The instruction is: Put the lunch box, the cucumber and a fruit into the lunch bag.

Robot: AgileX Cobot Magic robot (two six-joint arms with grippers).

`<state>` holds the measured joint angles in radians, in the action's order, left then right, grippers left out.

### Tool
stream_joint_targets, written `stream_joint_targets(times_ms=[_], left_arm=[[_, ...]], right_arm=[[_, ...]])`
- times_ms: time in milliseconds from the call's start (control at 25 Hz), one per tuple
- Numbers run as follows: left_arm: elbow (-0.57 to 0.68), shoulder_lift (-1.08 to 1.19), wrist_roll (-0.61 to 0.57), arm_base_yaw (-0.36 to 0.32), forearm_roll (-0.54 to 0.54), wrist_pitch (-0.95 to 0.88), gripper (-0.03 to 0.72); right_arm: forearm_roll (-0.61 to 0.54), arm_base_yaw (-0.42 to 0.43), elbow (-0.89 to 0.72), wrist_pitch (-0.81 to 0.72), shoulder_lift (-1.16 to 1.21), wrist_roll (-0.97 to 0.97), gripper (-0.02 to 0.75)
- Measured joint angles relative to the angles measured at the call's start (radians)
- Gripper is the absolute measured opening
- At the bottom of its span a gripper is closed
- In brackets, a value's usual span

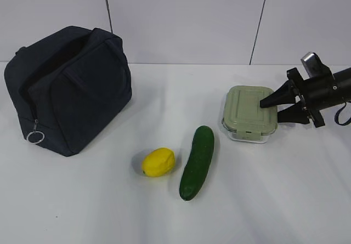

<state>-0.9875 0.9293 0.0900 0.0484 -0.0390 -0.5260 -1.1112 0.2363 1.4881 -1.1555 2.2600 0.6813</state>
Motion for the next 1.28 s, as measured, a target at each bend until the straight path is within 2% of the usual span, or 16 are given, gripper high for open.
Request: stream_joint_targets(times_ms=[120,280,400,480,600,680,840,960,1120,1280], left_arm=[[-0.085,0.124,-0.002,-0.011,0.005,0.025,0.334],[-0.21,0.279,-0.051,-0.092,0.095,0.014,0.364],[-0.321,0.399,-0.205,-0.193,0.29,-0.046,0.373],[-0.404,0.482,-0.306,-0.27,0.471,-0.095,0.374],[-0.494,0.605,-0.515,-0.351,0.761,-0.179,0.374],[-0.554,0.695,-0.616,-0.38,0.86,-0.291,0.374],[-0.667,0.872,-0.665,-0.397,0.889,-0.499,0.374],[-0.709,0.966,-0.69,-0.397,0.889,-0.568,0.373],[-0.727,1.031,-0.758,-0.375,0.889,-0.619,0.373],[-0.729,1.071,-0.801,-0.317,0.889,-0.668,0.373]], right_arm=[[-0.005,0.0,0.0,0.0,0.0,0.0,0.395],[-0.011,0.0,0.0,0.0,0.0,0.0,0.395],[-0.014,0.0,0.0,0.0,0.0,0.0,0.395],[-0.014,0.0,0.0,0.0,0.0,0.0,0.394],[-0.015,0.0,0.0,0.0,0.0,0.0,0.393],[-0.015,-0.002,0.0,0.0,0.0,0.0,0.393],[-0.015,-0.002,0.0,0.0,0.0,0.0,0.393],[-0.015,-0.004,0.0,0.0,0.0,0.0,0.393],[-0.015,-0.005,0.0,0.0,0.0,0.0,0.393],[-0.015,-0.005,0.0,0.0,0.0,0.0,0.393]])
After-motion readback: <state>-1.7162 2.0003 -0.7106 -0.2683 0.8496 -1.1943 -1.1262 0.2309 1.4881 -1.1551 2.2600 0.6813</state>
